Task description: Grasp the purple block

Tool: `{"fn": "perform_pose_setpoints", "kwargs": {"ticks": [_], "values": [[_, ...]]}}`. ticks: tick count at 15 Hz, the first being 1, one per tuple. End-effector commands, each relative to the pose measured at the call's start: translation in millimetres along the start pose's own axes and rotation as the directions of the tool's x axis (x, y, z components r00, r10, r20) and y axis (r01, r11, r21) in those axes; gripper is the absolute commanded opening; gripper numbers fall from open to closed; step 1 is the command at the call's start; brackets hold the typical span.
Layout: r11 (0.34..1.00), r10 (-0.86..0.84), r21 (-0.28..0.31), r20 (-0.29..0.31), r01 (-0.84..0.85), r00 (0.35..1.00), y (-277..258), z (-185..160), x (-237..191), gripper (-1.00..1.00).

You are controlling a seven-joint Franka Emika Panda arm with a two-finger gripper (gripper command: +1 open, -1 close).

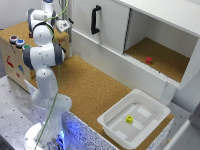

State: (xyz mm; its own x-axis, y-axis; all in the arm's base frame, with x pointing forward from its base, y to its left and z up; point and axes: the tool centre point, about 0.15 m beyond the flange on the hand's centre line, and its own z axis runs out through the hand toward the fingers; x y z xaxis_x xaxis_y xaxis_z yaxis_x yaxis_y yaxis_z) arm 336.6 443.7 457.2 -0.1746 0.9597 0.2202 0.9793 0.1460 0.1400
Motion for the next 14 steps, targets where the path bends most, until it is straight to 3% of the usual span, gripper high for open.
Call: {"fn": "perform_pose_setpoints", "kwargs": {"ticks": [1,8,14], "values": [[0.992,-0.104,0.073,0.046,0.101,0.993,-3.8,-31.4,39.1,1.00],[0.967,-0.219,0.142,0.048,0.210,0.975,43.0,-11.2,107.9,1.00],[0.912,-0.375,0.198,0.056,0.358,0.925,39.7,1.2,154.1,1.00]]}}
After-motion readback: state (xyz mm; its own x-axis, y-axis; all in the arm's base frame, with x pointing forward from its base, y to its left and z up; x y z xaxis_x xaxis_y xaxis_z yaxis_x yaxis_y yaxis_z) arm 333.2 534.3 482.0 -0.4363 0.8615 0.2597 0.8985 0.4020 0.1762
